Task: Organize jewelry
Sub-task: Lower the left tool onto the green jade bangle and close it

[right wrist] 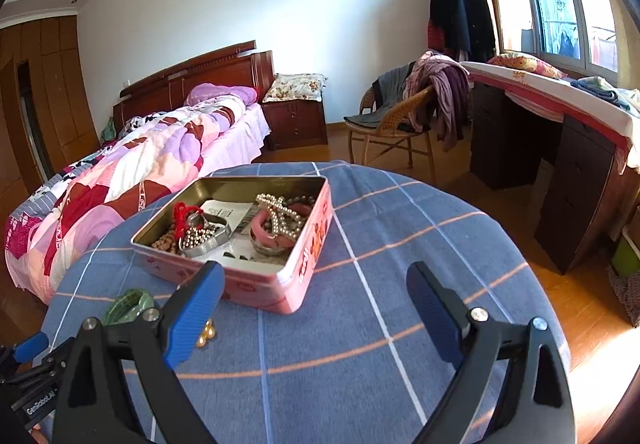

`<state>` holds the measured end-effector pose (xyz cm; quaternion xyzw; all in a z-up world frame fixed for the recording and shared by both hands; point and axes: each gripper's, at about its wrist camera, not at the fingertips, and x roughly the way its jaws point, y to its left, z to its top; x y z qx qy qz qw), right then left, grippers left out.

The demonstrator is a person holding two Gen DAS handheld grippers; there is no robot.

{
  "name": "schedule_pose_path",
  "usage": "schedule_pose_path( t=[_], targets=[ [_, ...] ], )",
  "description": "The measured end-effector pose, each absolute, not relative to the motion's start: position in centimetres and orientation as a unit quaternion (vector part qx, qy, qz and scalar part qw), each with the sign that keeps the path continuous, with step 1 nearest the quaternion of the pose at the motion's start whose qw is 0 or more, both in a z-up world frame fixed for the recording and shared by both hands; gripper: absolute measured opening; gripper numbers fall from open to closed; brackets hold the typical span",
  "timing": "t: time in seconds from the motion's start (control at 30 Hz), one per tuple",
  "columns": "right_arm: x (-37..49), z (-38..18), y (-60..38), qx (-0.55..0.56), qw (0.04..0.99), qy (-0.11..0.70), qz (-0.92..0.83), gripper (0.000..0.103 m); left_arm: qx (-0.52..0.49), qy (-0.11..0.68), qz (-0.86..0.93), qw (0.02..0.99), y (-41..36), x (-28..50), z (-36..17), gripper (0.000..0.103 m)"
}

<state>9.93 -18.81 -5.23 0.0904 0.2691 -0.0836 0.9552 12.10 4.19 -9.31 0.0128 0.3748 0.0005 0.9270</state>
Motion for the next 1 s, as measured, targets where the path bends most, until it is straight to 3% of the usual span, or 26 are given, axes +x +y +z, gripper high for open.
schedule_pose_path(
  t=[0.3,1.0],
  targets=[
    [9.7,-6.9,-17.1,0.09,0.938,0.332,-0.038,0.095,0.045,0.378,-0.029,0.924,3.2,12.3,-9.3,0.068],
    [10.0,-7.6,-18.3,0.131,0.925,0.355,-0.028,0.095,0.079,0.374,-0.075,0.921,-0.3,16.4,-9.2,0.068]
  ],
)
